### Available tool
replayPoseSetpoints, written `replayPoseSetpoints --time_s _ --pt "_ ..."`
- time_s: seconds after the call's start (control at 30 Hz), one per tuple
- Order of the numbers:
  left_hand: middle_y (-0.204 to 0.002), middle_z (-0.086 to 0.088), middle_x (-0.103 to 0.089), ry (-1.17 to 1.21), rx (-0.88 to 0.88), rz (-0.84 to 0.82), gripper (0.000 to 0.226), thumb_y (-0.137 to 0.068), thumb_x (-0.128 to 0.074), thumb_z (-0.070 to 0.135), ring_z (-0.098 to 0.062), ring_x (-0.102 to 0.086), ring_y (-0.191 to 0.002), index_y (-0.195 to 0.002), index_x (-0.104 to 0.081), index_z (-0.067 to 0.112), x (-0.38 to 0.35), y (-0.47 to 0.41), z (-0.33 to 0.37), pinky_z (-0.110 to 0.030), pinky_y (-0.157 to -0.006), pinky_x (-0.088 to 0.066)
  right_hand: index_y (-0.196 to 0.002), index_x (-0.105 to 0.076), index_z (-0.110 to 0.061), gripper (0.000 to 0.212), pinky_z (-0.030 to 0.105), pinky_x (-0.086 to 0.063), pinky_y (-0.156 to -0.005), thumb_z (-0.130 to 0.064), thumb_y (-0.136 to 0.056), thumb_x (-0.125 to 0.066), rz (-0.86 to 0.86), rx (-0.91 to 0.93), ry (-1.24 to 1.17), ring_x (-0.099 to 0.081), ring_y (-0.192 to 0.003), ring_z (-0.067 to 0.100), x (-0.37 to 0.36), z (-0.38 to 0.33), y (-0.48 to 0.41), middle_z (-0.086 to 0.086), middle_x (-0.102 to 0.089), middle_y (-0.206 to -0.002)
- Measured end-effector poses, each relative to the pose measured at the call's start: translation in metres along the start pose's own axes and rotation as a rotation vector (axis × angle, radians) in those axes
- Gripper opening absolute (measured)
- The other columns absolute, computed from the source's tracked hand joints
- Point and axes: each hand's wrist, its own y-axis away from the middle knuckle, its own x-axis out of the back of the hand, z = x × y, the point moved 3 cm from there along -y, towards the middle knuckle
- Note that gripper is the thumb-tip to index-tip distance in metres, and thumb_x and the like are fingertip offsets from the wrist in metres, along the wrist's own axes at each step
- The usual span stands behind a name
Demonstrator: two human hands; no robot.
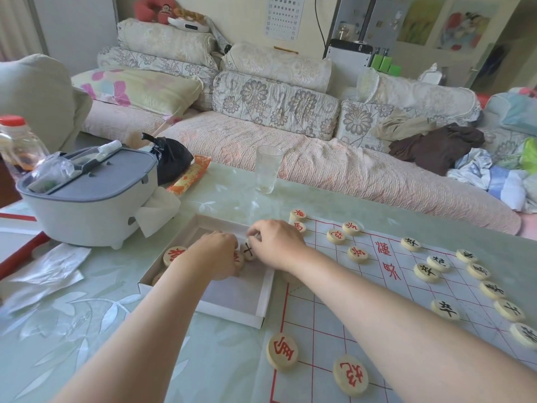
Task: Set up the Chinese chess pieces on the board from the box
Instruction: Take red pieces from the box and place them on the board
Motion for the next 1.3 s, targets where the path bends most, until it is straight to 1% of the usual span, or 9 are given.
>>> replayPoseSetpoints --time_s 0.13,0.3,0.47,0.67,0.87,1.0,1.1,1.17,1.3 --pt "-0.125 -0.009 -0.049 0.022 0.007 -0.026 0.048 -0.082 -0.064 0.035 -0.028 -0.047 -0.117 -0.125 -0.054 0.016 0.001 0.002 0.001 -0.031 -0.089 -0.041 -0.121 -0.066 -0.031 0.027 0.034 -0.046 -0.096 -0.033 -0.099 -0.05 -0.072 -0.029 -0.077 -0.057 -0.12 0.022 -0.004 0.006 0.003 -0.003 -0.064 -0.128" --pt "-0.124 -0.01 -0.049 0.036 -0.018 -0.037 0.042 -0.085 -0.06 0.031 -0.029 -0.046 -0.117 -0.125 -0.056 0.018 0.003 0.005 0.003 -0.03 -0.088 -0.037 -0.136 -0.055 -0.037 0.046 0.035 -0.041 -0.1 -0.021 -0.092 -0.052 -0.121 0.023 0.071 -0.048 -0.129 0.025 -0.006 0.007 0.001 -0.001 -0.054 -0.138" --pt "-0.122 -0.01 -0.05 0.04 -0.014 -0.04 0.041 -0.082 -0.064 0.032 -0.028 -0.048 -0.114 -0.121 -0.06 0.018 0.003 0.005 0.001 -0.028 -0.083 -0.038 -0.139 -0.05 -0.042 0.052 0.035 -0.037 -0.101 -0.03 -0.089 -0.059 -0.145 0.058 0.151 -0.044 -0.131 0.021 -0.017 0.008 -0.001 -0.004 -0.053 -0.139" --pt "-0.121 -0.004 -0.053 0.074 -0.02 -0.011 0.058 -0.074 -0.076 0.035 -0.023 -0.051 -0.107 -0.125 -0.051 0.02 0.005 0.01 -0.002 -0.027 -0.079 -0.04 -0.129 -0.055 -0.033 0.041 0.035 -0.034 -0.101 -0.047 -0.09 -0.058 -0.069 0.115 0.122 -0.045 -0.125 0.021 -0.011 0.008 0.004 -0.004 -0.057 -0.131" --pt "-0.106 0.0 -0.05 0.207 -0.008 -0.005 0.046 -0.08 -0.07 0.03 -0.019 -0.051 -0.086 -0.121 -0.049 0.023 0.006 0.024 0.007 -0.025 -0.064 -0.042 -0.105 -0.056 -0.031 0.037 0.032 -0.045 -0.086 -0.04 -0.071 -0.069 0.02 0.055 -0.05 -0.055 -0.102 0.018 0.023 0.009 0.03 -0.01 -0.058 -0.105" --pt "-0.104 -0.002 -0.061 0.36 -0.02 0.024 0.031 -0.087 -0.064 0.016 -0.02 -0.062 -0.082 -0.114 -0.055 0.027 0.011 0.035 0.019 -0.024 -0.059 -0.048 -0.105 -0.056 -0.037 0.039 0.029 -0.044 -0.077 -0.042 -0.069 -0.07 -0.118 0.009 -0.024 -0.057 -0.095 0.015 0.039 0.027 0.066 -0.014 -0.06 -0.1" --pt "-0.1 -0.001 -0.064 0.518 -0.017 0.029 0.029 -0.09 -0.056 0.007 -0.018 -0.067 -0.075 -0.108 -0.061 0.03 0.015 0.045 0.031 -0.028 -0.059 -0.051 -0.113 -0.055 -0.038 0.046 0.03 -0.047 -0.078 -0.039 -0.069 -0.069 -0.216 -0.017 0.076 -0.056 -0.098 0.014 0.042 0.044 0.095 -0.014 -0.06 -0.104" --pt "-0.098 -0.001 -0.064 0.628 -0.029 0.026 0.028 -0.091 -0.055 0.007 -0.017 -0.065 -0.072 -0.105 -0.062 0.03 0.018 0.054 0.041 -0.027 -0.058 -0.051 -0.118 -0.055 -0.036 0.049 0.031 -0.048 -0.081 -0.037 -0.071 -0.069 -0.253 -0.013 0.131 -0.057 -0.101 0.014 0.043 0.052 0.11 -0.013 -0.06 -0.108" --pt "-0.09 -0.004 -0.069 0.734 -0.051 0.01 0.024 -0.088 -0.063 0.009 -0.015 -0.063 -0.07 -0.108 -0.06 0.021 0.021 0.073 0.058 -0.026 -0.062 -0.052 -0.112 -0.056 -0.037 0.039 0.029 -0.046 -0.075 -0.039 -0.075 -0.068 -0.324 -0.02 0.18 -0.057 -0.098 0.014 0.043 0.058 0.136 -0.013 -0.06 -0.106"
